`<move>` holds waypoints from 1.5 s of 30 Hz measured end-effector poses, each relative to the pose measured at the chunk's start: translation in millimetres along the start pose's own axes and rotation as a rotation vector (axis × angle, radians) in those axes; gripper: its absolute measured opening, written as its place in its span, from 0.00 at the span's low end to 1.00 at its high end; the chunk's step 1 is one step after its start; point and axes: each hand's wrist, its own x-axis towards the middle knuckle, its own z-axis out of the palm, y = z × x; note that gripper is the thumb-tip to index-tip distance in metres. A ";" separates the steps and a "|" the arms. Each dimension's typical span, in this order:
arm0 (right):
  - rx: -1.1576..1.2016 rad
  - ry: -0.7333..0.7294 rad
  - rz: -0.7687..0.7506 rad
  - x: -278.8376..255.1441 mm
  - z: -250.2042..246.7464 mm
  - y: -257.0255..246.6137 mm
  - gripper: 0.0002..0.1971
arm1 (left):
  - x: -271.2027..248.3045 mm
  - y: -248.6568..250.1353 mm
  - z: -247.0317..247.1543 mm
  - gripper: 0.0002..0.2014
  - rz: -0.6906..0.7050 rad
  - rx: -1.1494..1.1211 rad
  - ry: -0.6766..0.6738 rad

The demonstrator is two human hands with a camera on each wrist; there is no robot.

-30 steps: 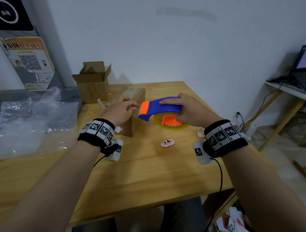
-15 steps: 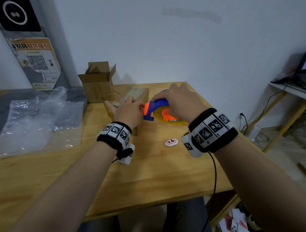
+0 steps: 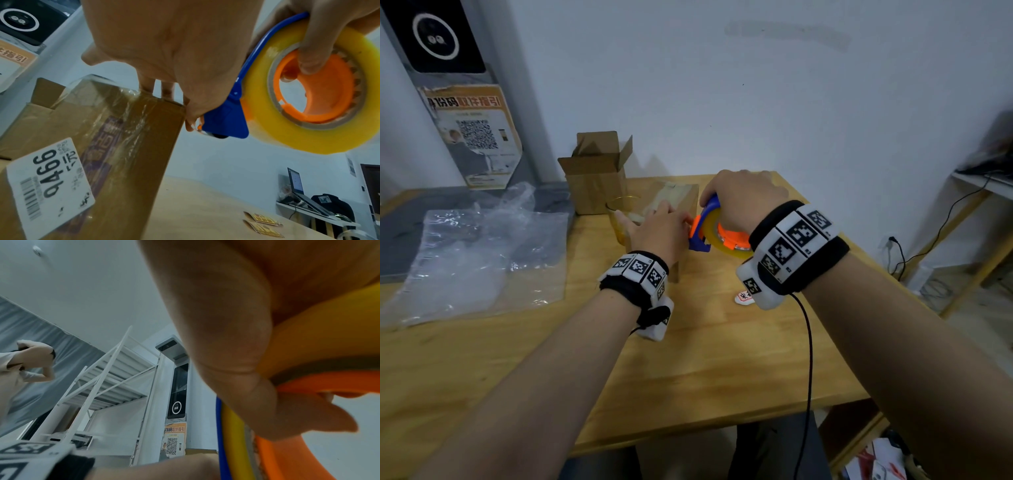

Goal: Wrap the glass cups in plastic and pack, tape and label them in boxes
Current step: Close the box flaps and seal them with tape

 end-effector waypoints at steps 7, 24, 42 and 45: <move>-0.034 -0.107 -0.033 22.4 -8.3 -8.9 0.24 | 5.2 4.9 -7.3 0.15 0.013 0.092 -0.057; 0.948 -0.059 0.346 50.5 51.8 89.6 0.22 | 14.7 -10.6 -5.6 0.23 0.066 -0.096 0.002; 1.432 -0.067 0.682 123.1 157.6 58.3 0.40 | 24.8 -93.5 19.2 0.31 -0.537 -1.284 0.086; 1.211 -0.031 0.634 116.5 144.6 52.4 0.48 | 22.7 -95.6 24.0 0.28 -0.543 -1.309 0.073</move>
